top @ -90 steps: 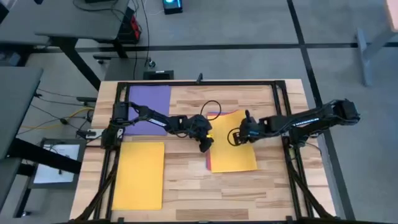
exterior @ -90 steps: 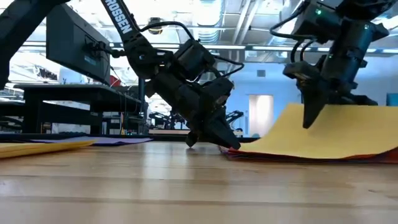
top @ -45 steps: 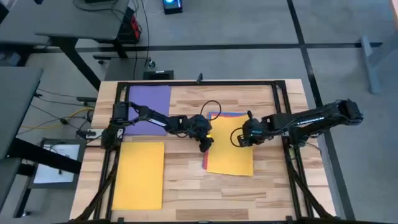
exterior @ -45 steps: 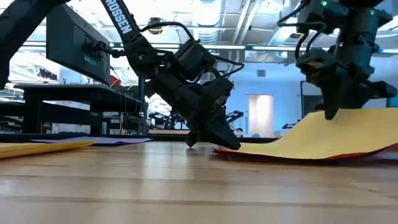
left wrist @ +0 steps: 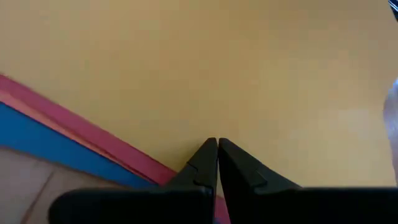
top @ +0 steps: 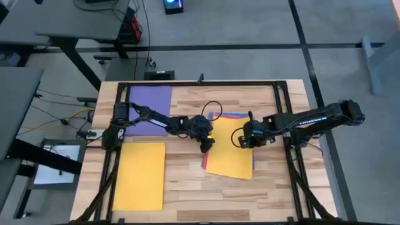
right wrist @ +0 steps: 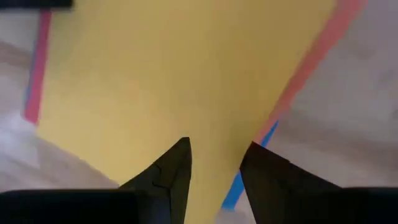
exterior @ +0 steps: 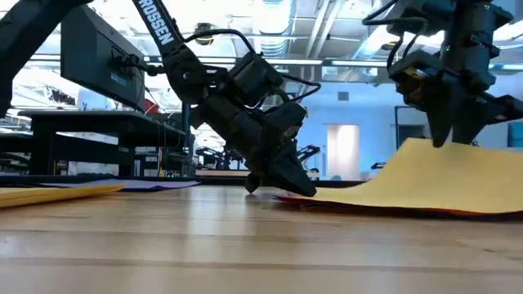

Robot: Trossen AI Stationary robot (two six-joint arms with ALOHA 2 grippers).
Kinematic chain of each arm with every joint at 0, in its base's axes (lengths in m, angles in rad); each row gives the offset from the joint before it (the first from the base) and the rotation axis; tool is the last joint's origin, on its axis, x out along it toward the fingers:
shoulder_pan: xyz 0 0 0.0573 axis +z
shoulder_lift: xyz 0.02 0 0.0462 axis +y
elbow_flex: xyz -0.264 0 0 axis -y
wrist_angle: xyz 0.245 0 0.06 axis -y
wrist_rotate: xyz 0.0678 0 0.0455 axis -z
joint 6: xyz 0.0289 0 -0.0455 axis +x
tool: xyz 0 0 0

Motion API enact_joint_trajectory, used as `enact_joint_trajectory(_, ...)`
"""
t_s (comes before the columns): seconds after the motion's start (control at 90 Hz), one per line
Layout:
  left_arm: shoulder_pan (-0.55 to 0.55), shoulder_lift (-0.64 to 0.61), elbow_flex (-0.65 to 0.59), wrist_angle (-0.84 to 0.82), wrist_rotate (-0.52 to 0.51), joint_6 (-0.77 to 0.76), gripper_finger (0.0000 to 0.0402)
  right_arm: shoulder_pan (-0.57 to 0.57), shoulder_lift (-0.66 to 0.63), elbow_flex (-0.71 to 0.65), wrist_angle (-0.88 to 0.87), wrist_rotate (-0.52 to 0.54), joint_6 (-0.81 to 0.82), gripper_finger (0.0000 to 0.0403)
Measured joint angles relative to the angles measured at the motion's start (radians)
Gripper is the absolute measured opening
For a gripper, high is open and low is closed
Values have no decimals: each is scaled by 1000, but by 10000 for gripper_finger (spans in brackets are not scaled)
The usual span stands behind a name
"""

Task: Organize paper
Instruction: Stack the yellow paper on top of the other yellow paper

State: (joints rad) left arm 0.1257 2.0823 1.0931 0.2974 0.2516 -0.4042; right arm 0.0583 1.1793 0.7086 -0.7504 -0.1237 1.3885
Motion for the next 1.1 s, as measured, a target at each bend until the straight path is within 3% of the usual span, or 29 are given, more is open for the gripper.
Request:
enact_joint_trajectory(0.6,2,0,0,1,0,3,0,17,20,-22,44,-57,24,123)
enact_joint_trajectory(0.933,3,1,0,5,2,15,0,19,96,-27,62,150,122,123)
enact_joint_trajectory(1.1,3,1,0,5,1,15,0,32,203,-27,235,184,132,123)
